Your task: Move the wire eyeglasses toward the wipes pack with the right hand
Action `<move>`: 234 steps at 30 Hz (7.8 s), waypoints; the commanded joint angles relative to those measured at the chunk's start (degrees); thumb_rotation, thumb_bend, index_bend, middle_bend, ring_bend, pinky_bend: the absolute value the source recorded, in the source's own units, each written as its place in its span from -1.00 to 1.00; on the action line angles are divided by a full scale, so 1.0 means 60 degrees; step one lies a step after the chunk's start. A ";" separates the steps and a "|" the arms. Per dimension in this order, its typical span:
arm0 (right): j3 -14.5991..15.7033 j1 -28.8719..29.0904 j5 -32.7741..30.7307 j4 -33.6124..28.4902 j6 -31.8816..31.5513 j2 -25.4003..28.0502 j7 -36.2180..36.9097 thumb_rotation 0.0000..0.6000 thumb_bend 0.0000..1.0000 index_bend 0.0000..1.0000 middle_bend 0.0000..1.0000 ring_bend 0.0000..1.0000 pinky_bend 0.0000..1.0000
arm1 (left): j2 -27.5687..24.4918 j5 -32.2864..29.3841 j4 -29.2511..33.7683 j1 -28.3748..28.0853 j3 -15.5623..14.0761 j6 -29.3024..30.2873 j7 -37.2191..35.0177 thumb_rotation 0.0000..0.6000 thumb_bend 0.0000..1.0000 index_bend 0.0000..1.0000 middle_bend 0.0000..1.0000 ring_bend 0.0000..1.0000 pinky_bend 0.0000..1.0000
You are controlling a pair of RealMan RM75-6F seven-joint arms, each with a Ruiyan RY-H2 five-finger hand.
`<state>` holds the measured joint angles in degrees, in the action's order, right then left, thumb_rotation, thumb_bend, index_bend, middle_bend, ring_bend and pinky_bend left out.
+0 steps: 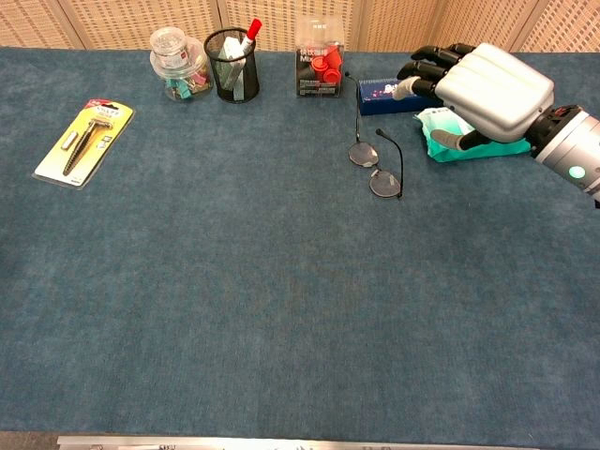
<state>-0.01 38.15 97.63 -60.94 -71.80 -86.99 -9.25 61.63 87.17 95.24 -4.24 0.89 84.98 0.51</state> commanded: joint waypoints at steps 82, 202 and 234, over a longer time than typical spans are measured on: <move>0.0842 -0.0203 -0.0344 -0.1582 0.2615 -0.0112 -0.0649 1.00 0.14 -0.42 -0.45 -0.75 -0.47 | -0.0062 0.0052 0.0076 0.0046 0.0002 0.0111 -0.0028 1.00 -0.54 0.33 0.10 -0.13 0.12; -0.0089 0.0786 -0.0307 0.2671 0.1244 -0.2681 -0.0083 1.00 -0.45 -0.42 -0.41 -0.75 -0.46 | -0.0278 0.0145 0.0172 0.0117 0.0000 0.0218 -0.0342 1.00 -0.54 0.33 0.11 -0.13 0.12; -0.0064 0.1099 -0.0598 0.4392 0.1785 -0.3753 0.0736 1.00 -0.45 -0.42 -0.41 -0.75 -0.46 | -0.0255 0.0251 0.0156 0.0085 -0.0070 0.0160 -0.0328 1.00 -0.54 0.33 0.11 -0.13 0.12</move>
<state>-0.39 44.60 94.12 -34.91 -61.27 -109.24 -5.06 60.10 88.68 96.17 -3.73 0.47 85.93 -1.47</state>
